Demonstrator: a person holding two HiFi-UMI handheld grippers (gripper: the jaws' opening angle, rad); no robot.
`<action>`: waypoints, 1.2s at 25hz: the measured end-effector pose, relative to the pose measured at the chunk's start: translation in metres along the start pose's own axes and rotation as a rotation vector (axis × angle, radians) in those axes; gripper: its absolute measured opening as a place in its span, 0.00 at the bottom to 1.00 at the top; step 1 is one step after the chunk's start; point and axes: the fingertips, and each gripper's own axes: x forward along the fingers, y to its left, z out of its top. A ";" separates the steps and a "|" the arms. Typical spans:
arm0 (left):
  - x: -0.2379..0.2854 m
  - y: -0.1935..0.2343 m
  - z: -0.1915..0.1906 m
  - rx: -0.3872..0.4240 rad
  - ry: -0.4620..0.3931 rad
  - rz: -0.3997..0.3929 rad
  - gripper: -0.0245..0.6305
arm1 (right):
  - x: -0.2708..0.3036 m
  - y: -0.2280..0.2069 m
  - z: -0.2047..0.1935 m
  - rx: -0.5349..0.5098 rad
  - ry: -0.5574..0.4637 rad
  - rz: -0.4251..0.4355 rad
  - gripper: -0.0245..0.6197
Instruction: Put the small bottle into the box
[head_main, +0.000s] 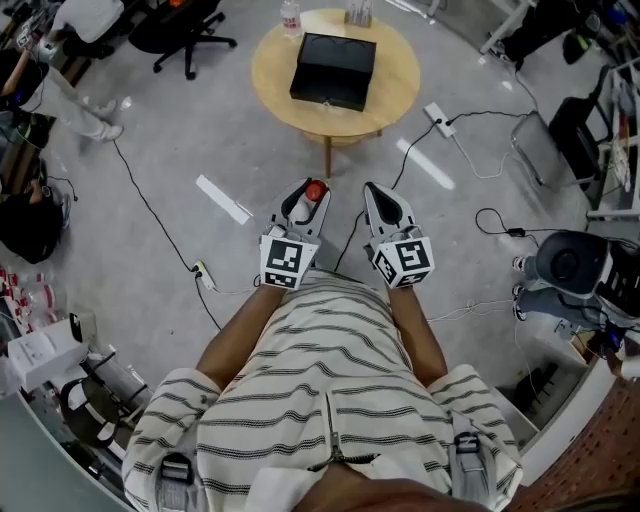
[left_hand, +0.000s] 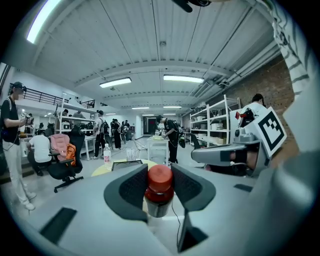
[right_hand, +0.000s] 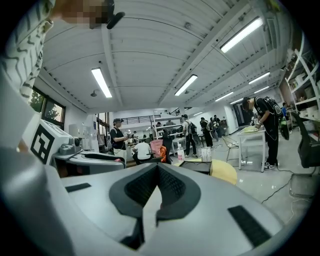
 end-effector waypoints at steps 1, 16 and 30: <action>0.006 0.009 0.002 -0.002 -0.001 -0.004 0.27 | 0.010 -0.002 0.003 0.000 0.000 -0.004 0.06; 0.095 0.117 0.035 -0.018 0.006 -0.123 0.27 | 0.136 -0.038 0.046 0.003 0.015 -0.101 0.06; 0.147 0.189 0.043 -0.001 0.017 -0.205 0.27 | 0.223 -0.055 0.064 0.008 0.016 -0.156 0.06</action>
